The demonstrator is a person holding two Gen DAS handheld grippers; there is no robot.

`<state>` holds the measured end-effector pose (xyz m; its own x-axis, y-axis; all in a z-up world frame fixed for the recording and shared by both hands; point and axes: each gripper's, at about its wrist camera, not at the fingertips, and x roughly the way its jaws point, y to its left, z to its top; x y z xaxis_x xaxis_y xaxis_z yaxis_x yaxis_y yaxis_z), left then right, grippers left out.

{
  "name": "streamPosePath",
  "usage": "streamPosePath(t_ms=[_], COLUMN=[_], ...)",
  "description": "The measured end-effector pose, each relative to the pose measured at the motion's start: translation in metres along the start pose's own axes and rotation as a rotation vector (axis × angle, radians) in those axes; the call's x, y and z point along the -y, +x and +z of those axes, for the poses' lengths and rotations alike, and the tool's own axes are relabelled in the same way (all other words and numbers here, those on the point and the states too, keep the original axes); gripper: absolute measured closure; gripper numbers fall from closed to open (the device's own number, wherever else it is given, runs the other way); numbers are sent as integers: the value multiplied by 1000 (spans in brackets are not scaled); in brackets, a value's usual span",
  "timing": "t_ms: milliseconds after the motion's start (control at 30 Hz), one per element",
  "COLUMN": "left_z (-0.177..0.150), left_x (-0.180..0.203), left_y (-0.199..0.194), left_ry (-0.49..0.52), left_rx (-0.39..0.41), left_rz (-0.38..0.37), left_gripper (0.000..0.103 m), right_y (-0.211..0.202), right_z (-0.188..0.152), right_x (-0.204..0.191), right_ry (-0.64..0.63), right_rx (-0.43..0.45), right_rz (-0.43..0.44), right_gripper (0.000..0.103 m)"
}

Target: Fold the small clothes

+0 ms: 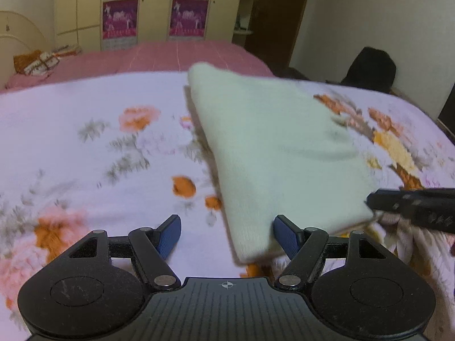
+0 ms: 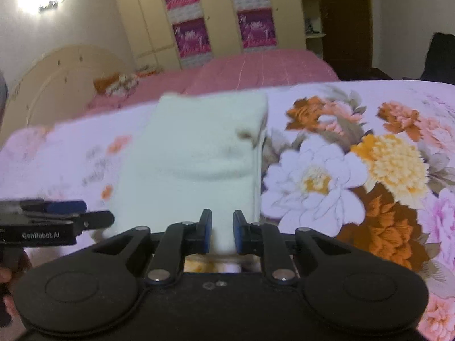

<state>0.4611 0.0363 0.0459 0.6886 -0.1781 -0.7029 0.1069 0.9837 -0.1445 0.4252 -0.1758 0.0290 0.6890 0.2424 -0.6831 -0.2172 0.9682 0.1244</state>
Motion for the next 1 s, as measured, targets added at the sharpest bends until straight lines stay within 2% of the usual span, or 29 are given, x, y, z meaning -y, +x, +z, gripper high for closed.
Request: streamPosePath(t_ms=[67,467,567,633,733,800,833,867,900,1000], left_z=[-4,-4,2,6,22,34,41,46,51,60], left_x=[0,-2,-7,-14,-29,-37,-44,-50,-55,-70], left_y=[0,-3,-12,-18,-14,-7,-1,6,15,41], left_ry=[1,16,3,-14,-67,-115,-165,-205,-248,-361], left_rx=[-1,5,53,98,96,87,80,67,46,-6], left_rz=[1,2,36,48,-3,-65,-113,-152,-185,-220], left_gripper=[30,30,12,12,12,12,15,26,31,31], right_y=[10,8,4,-2,-9,-8,-5,-1,3,22], right_z=[-8,-13,-10,-8,-2,5,12,19,26,47], right_x=[-1,-4,4,10,21,31,37,43,48,67], right_ry=[-26,-68,-3,52,115,161,195,223,254,343], right_rx=[-46,-32,-37,-28,19,44,52,58,66,76], right_rz=[-26,-35,13,48,80,101,109,120,135,183], right_gripper=[87,85,73,51,52,53,53,53,52,51])
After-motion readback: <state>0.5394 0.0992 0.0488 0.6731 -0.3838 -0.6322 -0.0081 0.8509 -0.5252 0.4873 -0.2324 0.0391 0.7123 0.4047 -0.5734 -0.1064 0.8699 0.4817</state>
